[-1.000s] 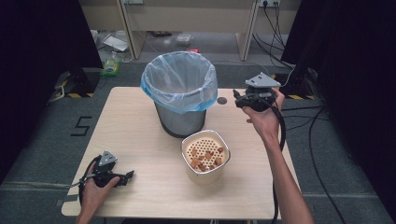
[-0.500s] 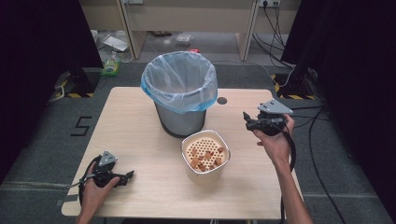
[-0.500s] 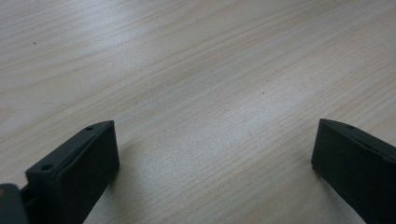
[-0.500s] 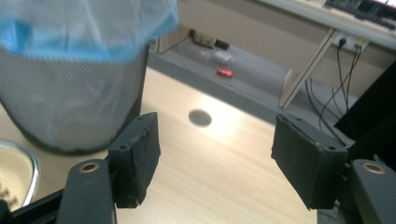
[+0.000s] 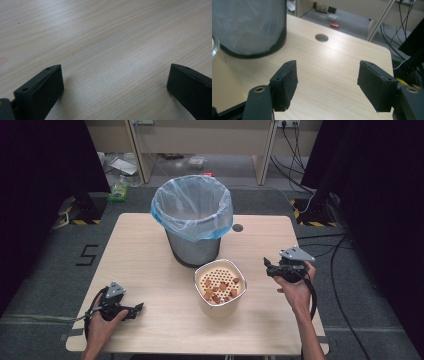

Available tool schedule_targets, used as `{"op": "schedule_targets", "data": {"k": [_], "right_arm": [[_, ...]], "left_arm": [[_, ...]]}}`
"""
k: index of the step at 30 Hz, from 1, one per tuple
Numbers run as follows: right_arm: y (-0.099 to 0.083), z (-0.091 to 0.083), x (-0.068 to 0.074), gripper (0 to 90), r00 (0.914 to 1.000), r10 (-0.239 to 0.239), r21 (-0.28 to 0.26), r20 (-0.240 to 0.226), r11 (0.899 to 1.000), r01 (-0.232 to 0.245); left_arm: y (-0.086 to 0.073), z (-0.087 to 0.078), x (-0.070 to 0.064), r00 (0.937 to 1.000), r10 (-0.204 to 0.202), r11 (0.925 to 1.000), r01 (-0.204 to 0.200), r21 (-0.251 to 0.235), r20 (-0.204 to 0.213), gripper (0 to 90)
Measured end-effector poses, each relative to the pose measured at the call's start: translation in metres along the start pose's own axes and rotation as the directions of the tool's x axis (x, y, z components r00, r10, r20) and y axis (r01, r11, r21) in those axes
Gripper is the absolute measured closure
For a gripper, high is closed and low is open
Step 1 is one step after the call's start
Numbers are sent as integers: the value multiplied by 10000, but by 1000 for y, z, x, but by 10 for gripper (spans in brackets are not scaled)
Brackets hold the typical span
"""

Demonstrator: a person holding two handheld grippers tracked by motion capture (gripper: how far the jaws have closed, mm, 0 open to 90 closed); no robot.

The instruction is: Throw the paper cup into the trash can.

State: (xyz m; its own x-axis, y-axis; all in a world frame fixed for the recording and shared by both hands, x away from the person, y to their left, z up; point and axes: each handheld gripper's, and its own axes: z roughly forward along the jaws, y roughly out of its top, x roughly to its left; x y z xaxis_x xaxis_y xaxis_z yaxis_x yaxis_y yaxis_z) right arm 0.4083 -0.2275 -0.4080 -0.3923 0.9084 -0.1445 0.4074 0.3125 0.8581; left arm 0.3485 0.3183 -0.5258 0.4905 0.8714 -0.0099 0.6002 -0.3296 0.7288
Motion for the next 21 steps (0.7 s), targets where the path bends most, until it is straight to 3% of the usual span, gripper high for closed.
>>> {"op": "schedule_targets", "data": {"k": [21], "right_arm": [[-61,6,23,315,9986,-216,1120,-474,9933,268]], "left_arm": [[0,0,0,10000,-10,10000,10,5,-12,0]]}}
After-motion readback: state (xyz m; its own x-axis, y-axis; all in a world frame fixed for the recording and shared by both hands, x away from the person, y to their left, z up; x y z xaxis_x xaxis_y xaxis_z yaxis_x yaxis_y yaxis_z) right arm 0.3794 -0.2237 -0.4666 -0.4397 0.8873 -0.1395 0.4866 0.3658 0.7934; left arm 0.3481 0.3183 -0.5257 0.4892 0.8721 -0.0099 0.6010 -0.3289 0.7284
